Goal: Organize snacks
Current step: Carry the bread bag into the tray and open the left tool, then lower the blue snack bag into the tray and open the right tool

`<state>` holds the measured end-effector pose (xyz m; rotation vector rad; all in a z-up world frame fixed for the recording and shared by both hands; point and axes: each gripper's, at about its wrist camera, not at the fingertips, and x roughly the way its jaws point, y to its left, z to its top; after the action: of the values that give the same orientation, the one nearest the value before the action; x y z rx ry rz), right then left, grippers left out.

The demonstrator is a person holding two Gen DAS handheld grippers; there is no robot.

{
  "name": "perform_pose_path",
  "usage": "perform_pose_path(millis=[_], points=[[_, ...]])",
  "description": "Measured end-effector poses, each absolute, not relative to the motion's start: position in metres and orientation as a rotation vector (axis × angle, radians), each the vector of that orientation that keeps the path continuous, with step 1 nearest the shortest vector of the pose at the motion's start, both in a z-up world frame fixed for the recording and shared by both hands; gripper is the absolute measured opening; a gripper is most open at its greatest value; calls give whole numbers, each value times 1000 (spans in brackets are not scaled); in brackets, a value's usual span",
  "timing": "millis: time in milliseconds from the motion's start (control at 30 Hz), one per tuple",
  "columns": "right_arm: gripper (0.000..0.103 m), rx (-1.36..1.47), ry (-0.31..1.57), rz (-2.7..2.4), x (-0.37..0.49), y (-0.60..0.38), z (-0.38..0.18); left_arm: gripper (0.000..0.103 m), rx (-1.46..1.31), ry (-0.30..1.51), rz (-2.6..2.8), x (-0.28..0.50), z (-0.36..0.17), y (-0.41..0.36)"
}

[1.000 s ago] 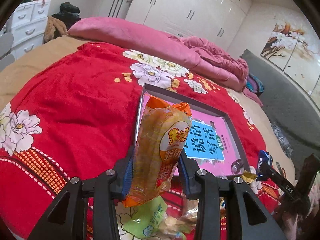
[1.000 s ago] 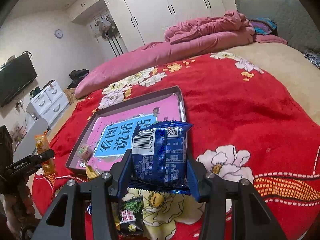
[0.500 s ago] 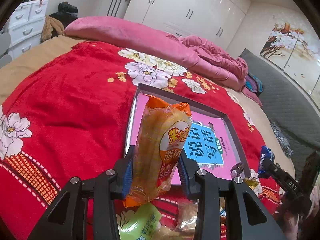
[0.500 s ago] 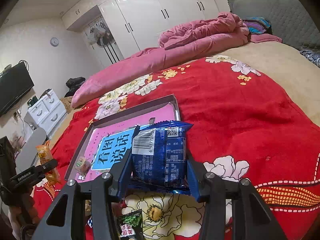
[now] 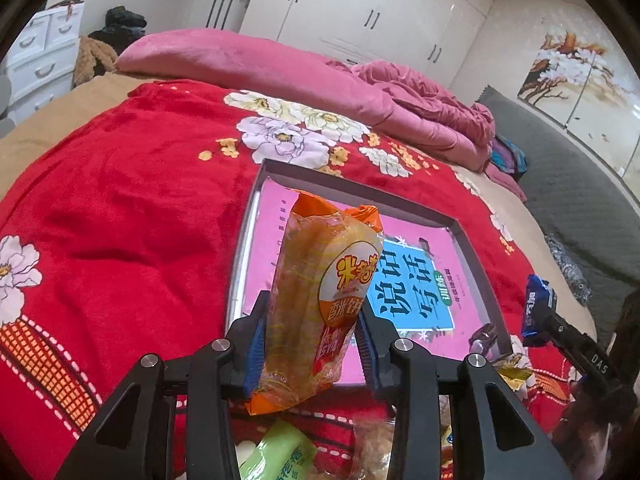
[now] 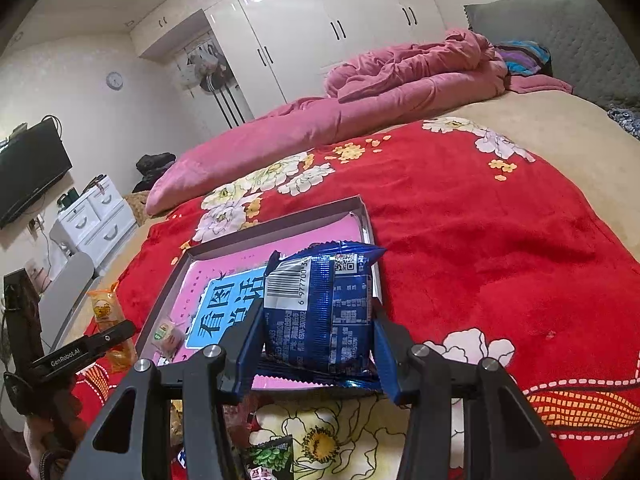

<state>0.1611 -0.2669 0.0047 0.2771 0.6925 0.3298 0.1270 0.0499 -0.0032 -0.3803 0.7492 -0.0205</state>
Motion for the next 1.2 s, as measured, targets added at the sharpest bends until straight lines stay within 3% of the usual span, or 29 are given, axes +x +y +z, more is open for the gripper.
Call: perform_pose_path(millis=[1200], points=[[49,193,789,392,189,-227,-18,35,-362,839,-56,152,-27,37]])
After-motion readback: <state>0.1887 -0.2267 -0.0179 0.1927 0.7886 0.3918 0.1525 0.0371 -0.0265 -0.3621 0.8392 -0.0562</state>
